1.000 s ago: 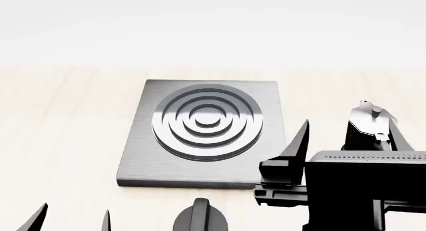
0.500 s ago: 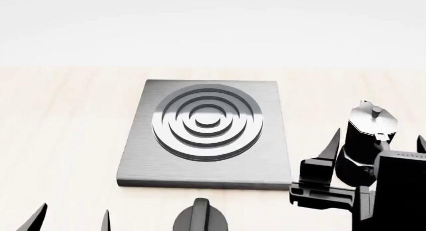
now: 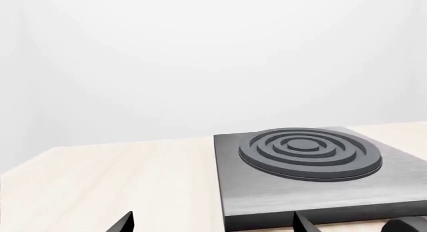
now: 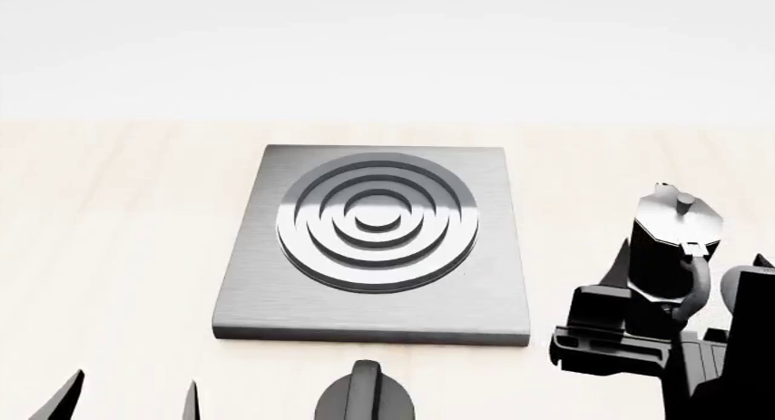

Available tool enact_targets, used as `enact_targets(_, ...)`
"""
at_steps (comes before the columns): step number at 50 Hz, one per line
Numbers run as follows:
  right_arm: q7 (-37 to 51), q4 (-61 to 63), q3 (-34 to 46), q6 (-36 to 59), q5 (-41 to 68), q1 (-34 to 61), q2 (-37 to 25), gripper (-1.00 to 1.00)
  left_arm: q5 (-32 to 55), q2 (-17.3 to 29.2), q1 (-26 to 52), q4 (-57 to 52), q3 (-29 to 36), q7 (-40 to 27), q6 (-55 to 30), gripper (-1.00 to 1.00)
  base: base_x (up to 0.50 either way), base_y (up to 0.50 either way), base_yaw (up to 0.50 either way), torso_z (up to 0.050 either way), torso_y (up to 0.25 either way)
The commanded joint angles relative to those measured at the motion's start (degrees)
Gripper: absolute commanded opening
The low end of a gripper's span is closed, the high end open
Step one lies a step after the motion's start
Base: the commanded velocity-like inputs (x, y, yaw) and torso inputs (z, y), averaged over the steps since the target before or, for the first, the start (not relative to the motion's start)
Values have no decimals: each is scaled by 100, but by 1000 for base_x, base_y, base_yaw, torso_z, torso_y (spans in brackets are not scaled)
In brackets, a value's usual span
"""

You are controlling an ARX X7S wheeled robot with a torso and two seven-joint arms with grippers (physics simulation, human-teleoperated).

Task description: Put the moka pot on the stove.

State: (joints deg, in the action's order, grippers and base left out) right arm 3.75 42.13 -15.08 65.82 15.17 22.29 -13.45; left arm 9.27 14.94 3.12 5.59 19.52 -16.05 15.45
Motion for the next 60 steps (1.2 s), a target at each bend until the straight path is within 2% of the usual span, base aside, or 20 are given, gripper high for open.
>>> enact_targets(1,-224,-533,-101,-239,114,40,-77,100,-5,14,4,-4,18,-42,-8,100,0,0,0,0,0)
enact_targets(21,-279,-1247,-397,-246,123,198,-335,100,0,40,9,-28,50,-112,-67,100,0,0,0,0,0)
enact_targets(60,-421,-2702,-138,-347,220,995,-408,100,-30,104,31,-50,136,-198,-121,100,0,0,0,0,0)
